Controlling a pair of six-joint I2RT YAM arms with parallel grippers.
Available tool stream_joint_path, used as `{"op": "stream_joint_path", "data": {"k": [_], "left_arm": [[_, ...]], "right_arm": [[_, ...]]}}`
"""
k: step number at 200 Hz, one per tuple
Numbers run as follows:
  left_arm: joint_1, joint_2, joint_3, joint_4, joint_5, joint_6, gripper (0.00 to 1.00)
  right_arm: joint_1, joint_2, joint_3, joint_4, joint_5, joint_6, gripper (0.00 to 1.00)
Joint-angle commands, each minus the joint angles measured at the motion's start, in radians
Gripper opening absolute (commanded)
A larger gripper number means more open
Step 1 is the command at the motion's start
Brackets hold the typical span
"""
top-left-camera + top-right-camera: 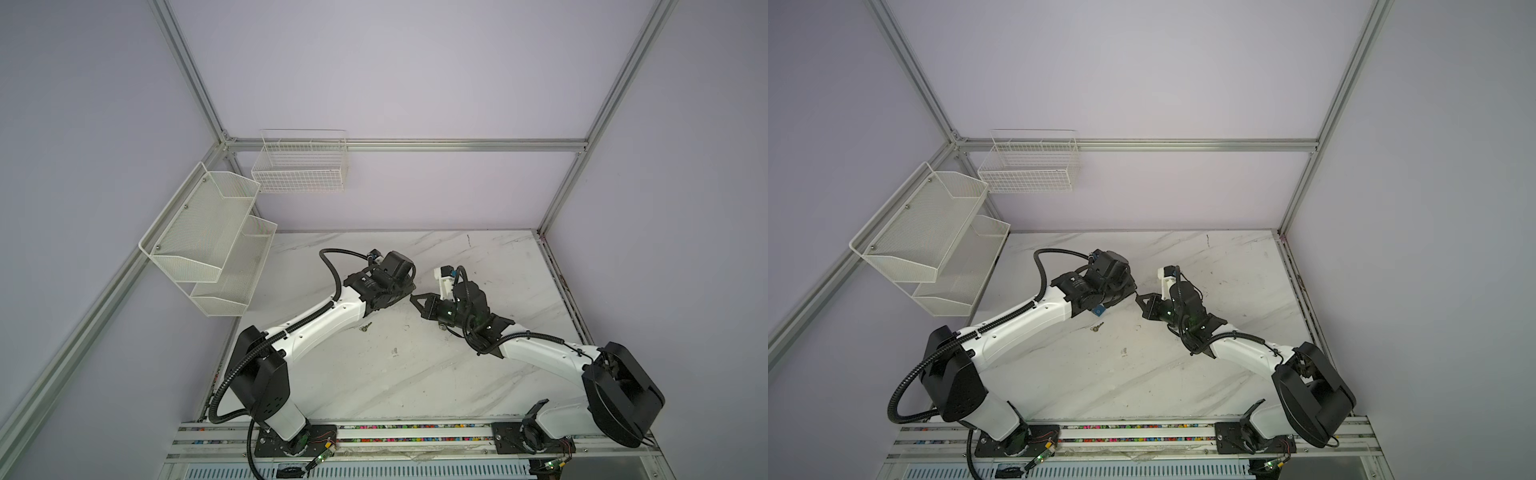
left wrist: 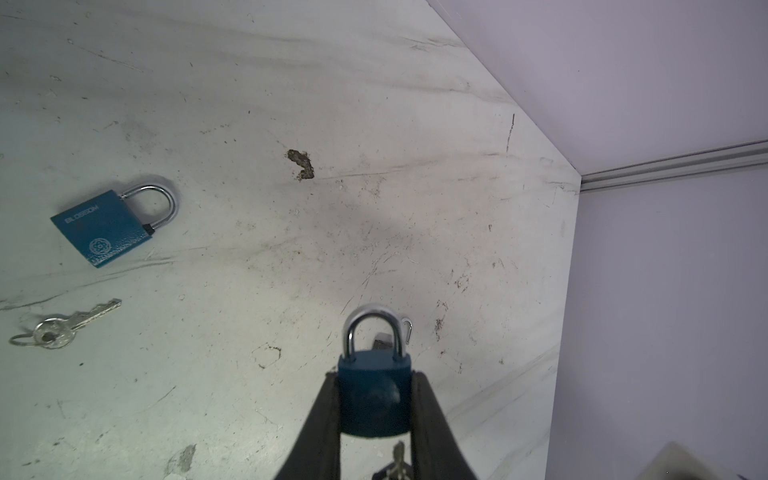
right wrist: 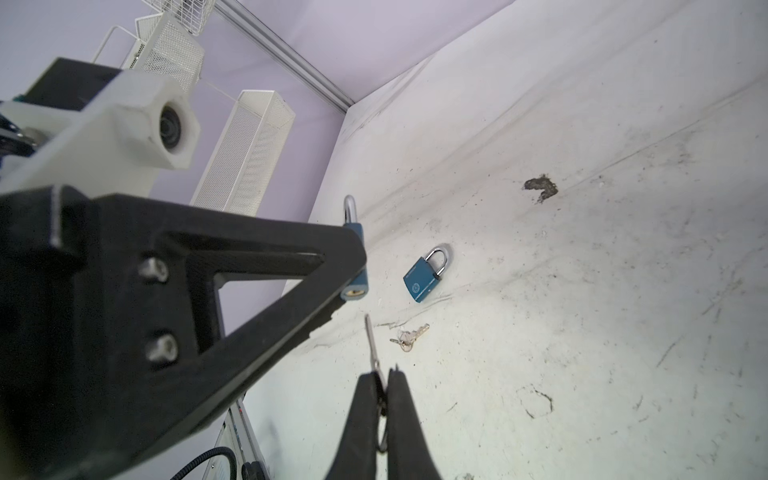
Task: Unlock with the key
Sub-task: 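Lift the teal padlock with the left gripper toward the key in the right gripper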
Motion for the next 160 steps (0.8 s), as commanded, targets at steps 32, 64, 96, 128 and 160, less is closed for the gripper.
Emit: {"op": "stream_joint_path", "data": {"k": [32,64,96,128,160], "left_arm": [[-0.004,-0.059,-0.048,0.056,0.006,-0.022,0.06],[-0.004,-0.065,-0.052,0.066,0.006,-0.02,0.06],[-0.005,-0.074,-0.056,0.067,-0.013,-0.019,0.06],[-0.005,-0.083,-0.064,0.065,-0.028,-0.004,0.06],[-0.004,-0.096,-0.071,0.065,-0.028,-0.006,0.06]], "right_arm": [[0.013,0.025,0.043,0.075,0.014,0.03,0.0],[0.023,0.026,0.044,0.078,0.014,0.029,0.0],[0.032,0.005,0.036,0.077,0.022,0.03,0.0],[0.034,-0.004,0.038,0.06,0.029,0.019,0.0],[0.034,0.003,0.055,0.027,0.048,0.006,0.0]]}}
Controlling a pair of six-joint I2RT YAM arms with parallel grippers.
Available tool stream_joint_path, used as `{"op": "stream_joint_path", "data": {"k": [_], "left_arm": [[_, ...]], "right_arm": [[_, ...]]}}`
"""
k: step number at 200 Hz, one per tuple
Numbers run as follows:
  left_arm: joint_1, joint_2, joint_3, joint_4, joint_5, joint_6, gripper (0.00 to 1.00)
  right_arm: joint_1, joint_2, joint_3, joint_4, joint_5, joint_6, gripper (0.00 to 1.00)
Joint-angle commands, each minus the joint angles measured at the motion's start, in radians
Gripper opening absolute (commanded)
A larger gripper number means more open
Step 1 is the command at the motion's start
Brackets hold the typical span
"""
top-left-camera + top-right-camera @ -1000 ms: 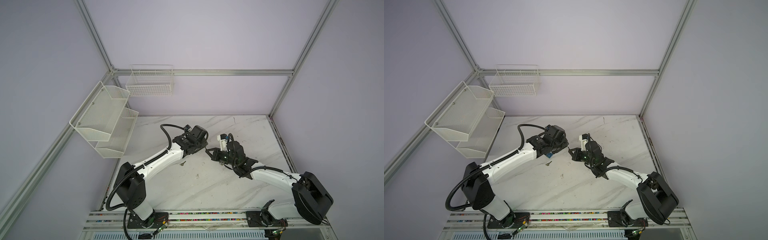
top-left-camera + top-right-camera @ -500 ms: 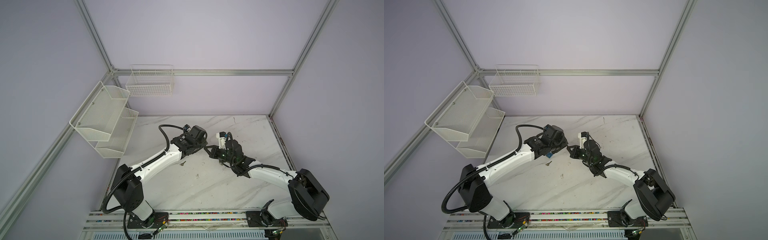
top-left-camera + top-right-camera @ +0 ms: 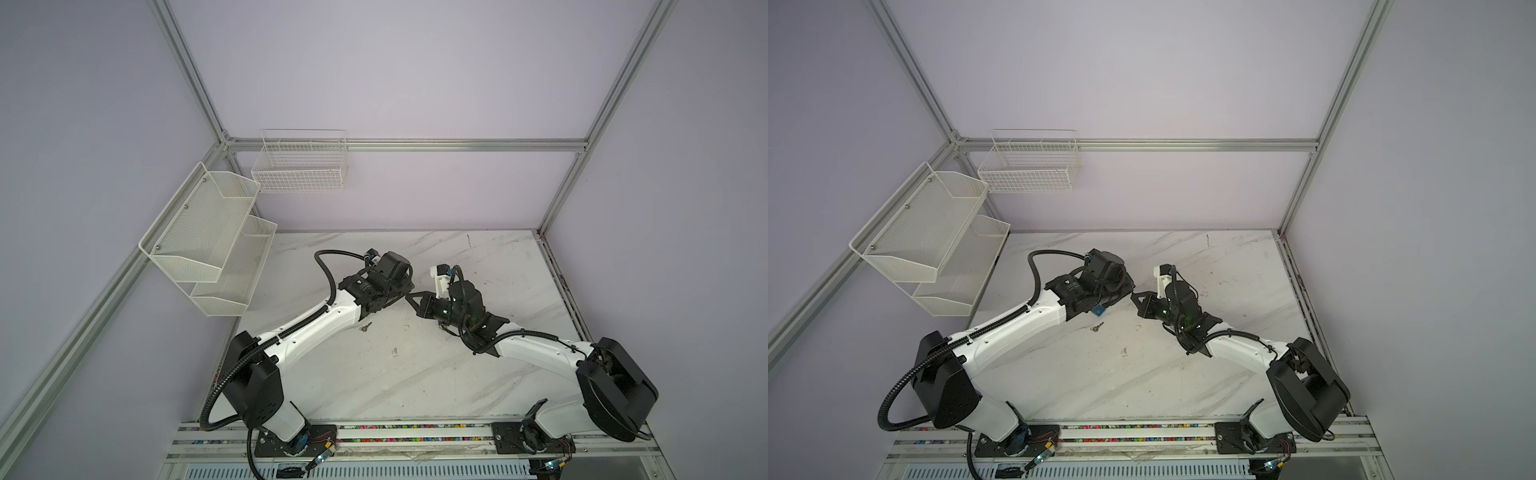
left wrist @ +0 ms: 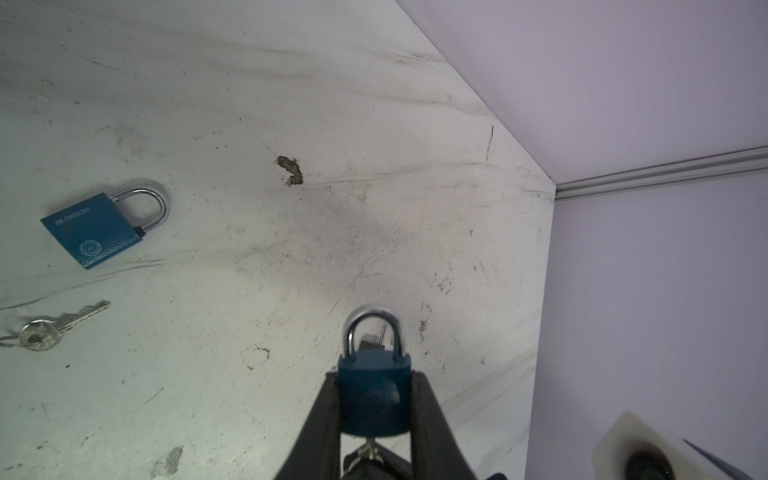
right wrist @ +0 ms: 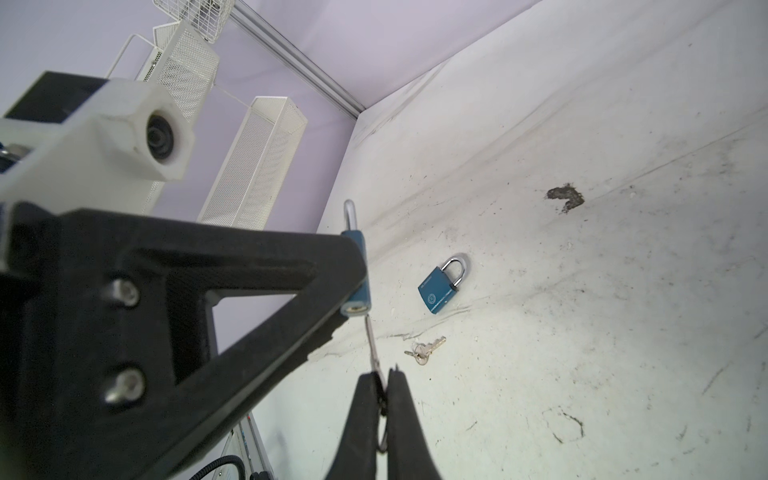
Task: Unlock with the key
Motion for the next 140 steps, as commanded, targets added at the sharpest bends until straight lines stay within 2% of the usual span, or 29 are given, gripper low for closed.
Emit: {"op": "stream_joint_path", "data": {"k": [1,91,140], "left_arm": [[-0.004,-0.049,-0.033,0.028,-0.023,0.007,0.06],[-0.004,-0.038,-0.02,0.03,-0.009,0.014,0.06],[-0.003,-0.051,-0.02,0.039,-0.041,0.035,0.06]], "right_arm": [[0.008,-0.02,0.037,-0.006,0.029,-0.008,0.0],[0.008,-0.012,0.051,0.019,0.016,0.005,0.0],[0.019,-0.028,0.025,0.019,0.021,0.014,0.0]]}}
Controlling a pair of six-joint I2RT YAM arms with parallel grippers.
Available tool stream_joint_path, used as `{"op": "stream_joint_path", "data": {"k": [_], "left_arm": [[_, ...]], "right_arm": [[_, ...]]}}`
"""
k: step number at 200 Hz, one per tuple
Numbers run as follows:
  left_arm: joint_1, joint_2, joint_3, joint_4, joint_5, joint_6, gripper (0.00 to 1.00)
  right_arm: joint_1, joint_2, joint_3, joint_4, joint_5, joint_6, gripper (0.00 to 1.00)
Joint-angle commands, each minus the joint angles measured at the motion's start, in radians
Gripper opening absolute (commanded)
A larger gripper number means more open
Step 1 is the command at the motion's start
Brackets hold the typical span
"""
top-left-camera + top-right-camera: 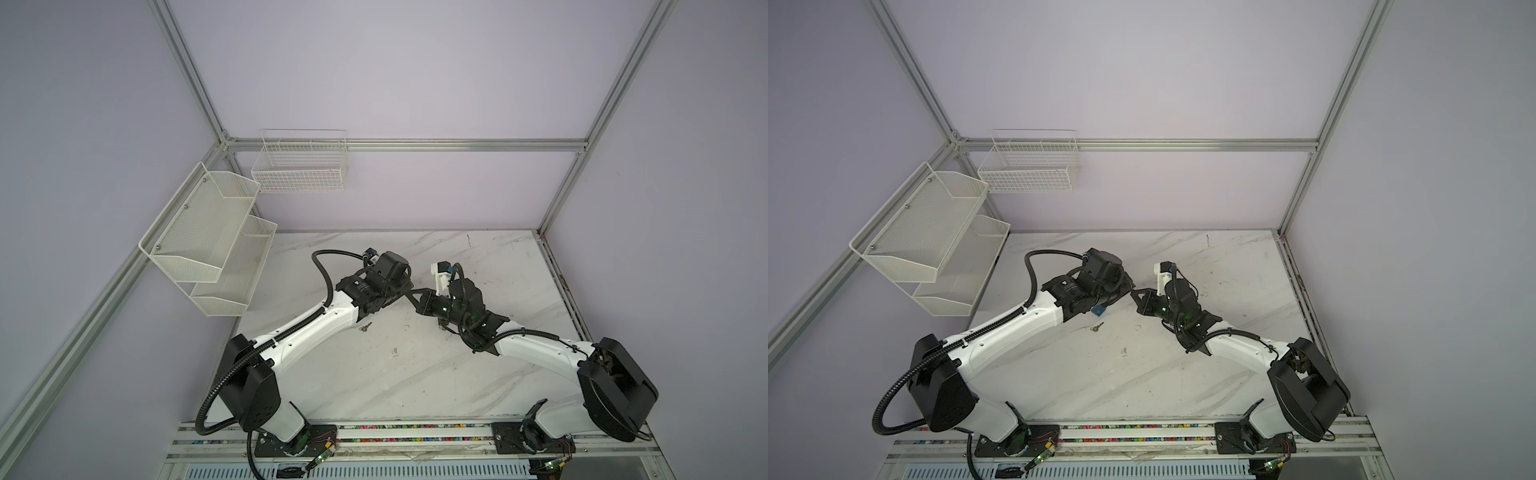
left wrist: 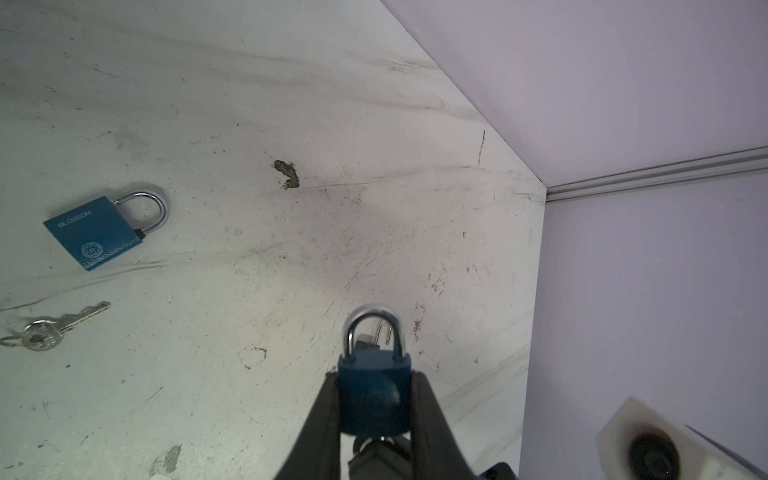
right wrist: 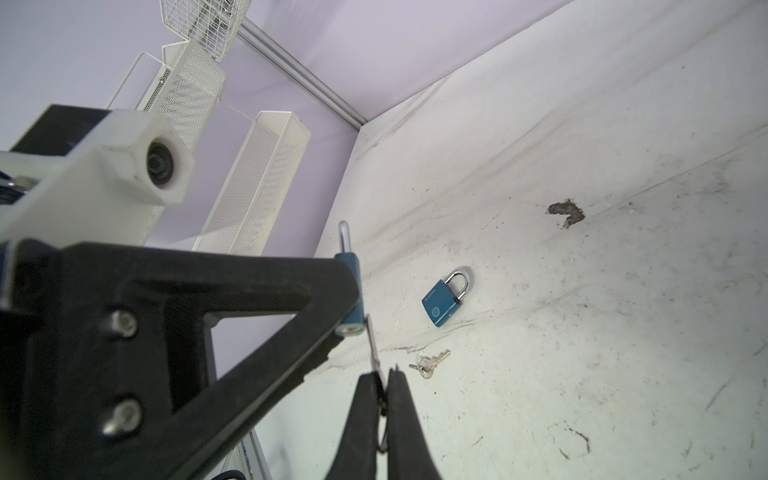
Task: Unlock with the key
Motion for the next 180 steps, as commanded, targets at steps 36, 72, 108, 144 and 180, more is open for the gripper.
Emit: {"op": "stream_joint_path", "data": {"k": [36,72,108,144,180], "left_arm": [[-0.003,-0.045,-0.028,0.048,-0.048,0.038,0.06],[-0.002,-0.041,-0.035,0.069,-0.032,0.034,0.05],[-0.001,-0.045,-0.033,0.092,0.004,0.034,0.05],[-0.001,-0.067,-0.05,0.1,0.002,0.044,0.05],[0.005,-0.073,-0.065,0.098,-0.008,0.049,0.05]], "right_arm": [[0.016,-0.038,0.02,-0.015,0.003,-0.026,0.0],[0.016,-0.033,0.04,-0.016,-0.001,-0.034,0.0],[0.016,-0.009,0.044,-0.01,-0.003,-0.03,0.0],[0.013,-0.014,0.048,-0.025,0.01,-0.019,0.0],[0.012,-0.055,0.046,-0.052,0.026,-0.021,0.0]]}}
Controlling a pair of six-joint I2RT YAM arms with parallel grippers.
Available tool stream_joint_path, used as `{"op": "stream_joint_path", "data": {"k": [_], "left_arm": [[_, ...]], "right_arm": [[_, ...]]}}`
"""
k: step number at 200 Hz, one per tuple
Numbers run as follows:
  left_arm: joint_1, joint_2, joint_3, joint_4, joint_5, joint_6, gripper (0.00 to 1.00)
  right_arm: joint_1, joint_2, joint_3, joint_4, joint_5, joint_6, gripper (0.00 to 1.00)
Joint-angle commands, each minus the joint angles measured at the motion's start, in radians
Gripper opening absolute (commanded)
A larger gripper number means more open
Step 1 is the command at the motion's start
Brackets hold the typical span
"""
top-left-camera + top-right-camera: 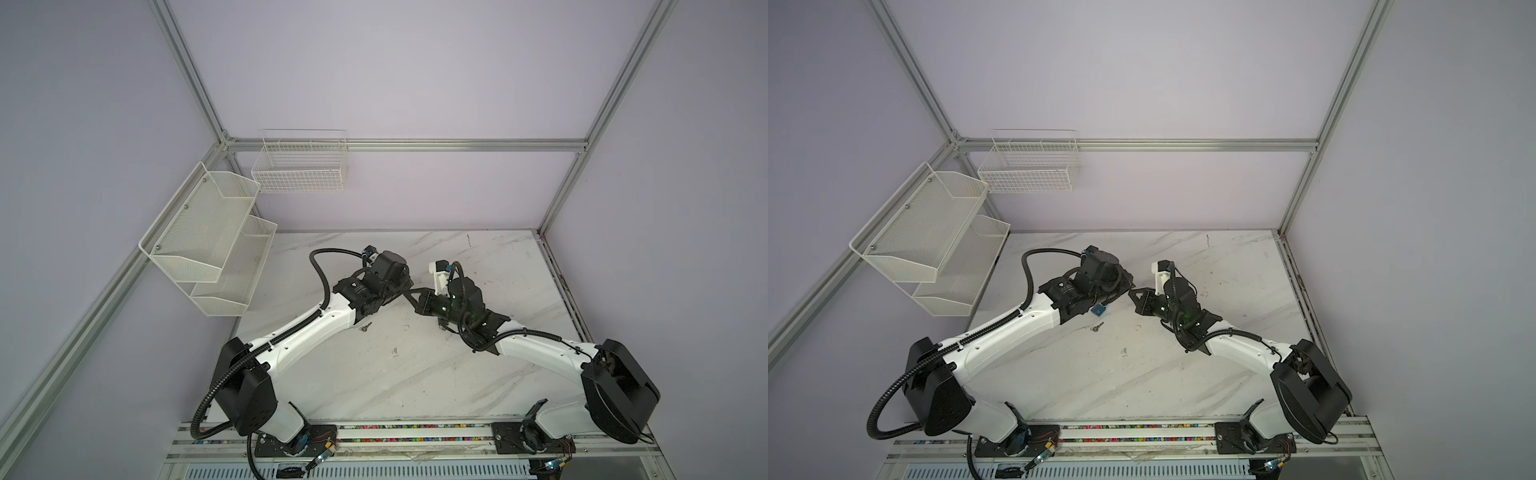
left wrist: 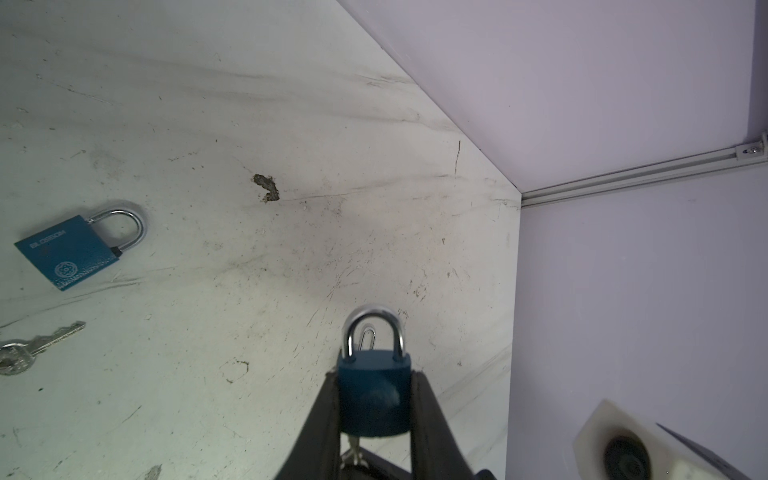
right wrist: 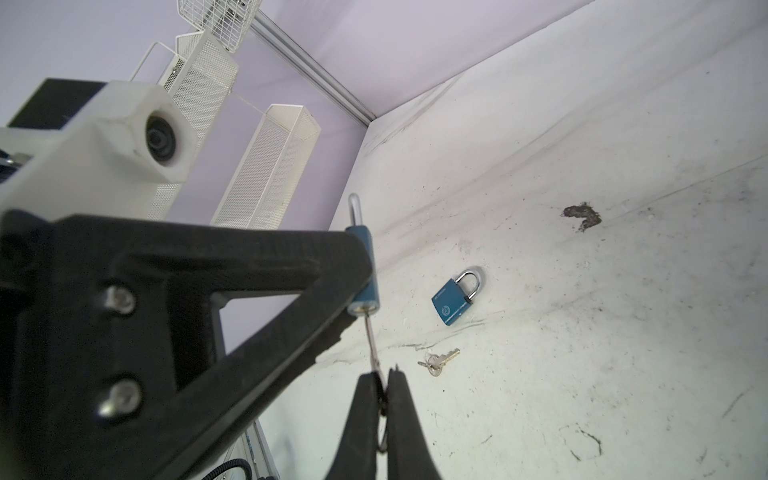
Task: Unlock with the key
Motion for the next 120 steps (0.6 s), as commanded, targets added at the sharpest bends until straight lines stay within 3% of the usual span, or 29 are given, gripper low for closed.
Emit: {"op": "stream_joint_path", "data": {"k": [1,120], "left_arm": [[0.005,-0.04,-0.038,0.034,-0.009,0.025,0.05],[0.006,-0.049,-0.029,0.047,0.017,0.032,0.04]], "right_arm": [[0.004,-0.043,0.024,-0.021,0.026,0.001,0.0],[-0.002,-0.005,0.071,-0.041,0.006,-0.024,0.0]]}}
